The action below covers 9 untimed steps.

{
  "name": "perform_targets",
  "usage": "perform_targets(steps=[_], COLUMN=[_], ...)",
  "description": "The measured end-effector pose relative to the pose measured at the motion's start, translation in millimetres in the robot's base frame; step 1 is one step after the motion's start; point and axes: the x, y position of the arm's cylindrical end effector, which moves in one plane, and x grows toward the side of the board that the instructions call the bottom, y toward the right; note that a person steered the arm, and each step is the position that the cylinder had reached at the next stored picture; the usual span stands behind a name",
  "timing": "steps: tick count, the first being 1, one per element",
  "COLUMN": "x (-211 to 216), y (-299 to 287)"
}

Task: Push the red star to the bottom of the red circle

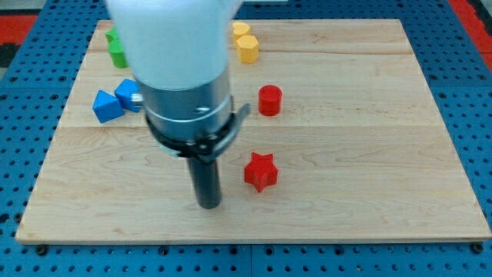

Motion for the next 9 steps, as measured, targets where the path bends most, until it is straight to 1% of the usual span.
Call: perform_targets(steps=[1,2,4,9], x=[0.0,0.0,-0.6,-61.0], y=[38.1,50.3,50.3,51.8])
